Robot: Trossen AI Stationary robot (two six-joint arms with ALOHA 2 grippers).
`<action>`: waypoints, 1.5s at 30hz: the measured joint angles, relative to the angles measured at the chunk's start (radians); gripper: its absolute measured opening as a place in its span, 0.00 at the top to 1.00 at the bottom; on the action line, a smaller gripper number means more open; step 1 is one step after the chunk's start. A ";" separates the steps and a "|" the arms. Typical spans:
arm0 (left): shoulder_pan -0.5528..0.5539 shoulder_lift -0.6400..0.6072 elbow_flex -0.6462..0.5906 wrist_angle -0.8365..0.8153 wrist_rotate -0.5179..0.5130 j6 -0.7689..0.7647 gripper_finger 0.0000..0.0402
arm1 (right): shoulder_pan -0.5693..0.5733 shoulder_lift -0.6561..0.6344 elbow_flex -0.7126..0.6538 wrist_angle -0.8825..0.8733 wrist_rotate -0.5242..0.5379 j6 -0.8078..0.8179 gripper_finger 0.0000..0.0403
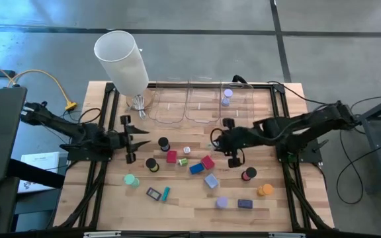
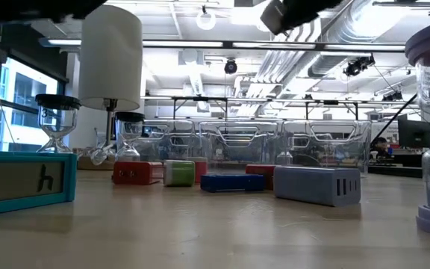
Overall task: Pick & Place Office items
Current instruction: Put the white charger adapter into the left transparent bin
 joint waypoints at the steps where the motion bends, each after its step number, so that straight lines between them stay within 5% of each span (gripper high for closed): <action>1: 0.000 0.056 0.034 -0.006 -0.038 0.014 0.64 | -0.013 0.006 0.000 0.030 -0.037 -0.022 0.70; 5: 0.000 0.253 0.185 -0.021 -0.158 0.021 0.64 | -0.053 0.022 0.000 0.096 -0.153 -0.081 0.70; 13: -0.003 0.484 0.343 0.101 -0.207 0.130 0.64 | -0.103 0.057 0.001 0.148 -0.243 -0.152 0.70; 19: -0.015 0.547 0.342 0.127 -0.304 0.090 0.64 | -0.121 0.061 -0.001 0.150 -0.248 -0.177 0.70; 26: -0.012 0.553 0.342 0.145 -0.298 0.087 0.63 | -0.120 0.061 0.000 0.150 -0.264 -0.179 0.70; 38: -0.042 0.578 0.343 0.120 -0.230 0.042 0.24 | -0.120 0.061 0.000 0.163 -0.264 -0.172 0.70; 45: -0.055 0.630 0.343 0.158 -0.186 -0.155 0.19 | -0.120 0.084 0.000 0.232 -0.307 -0.107 0.70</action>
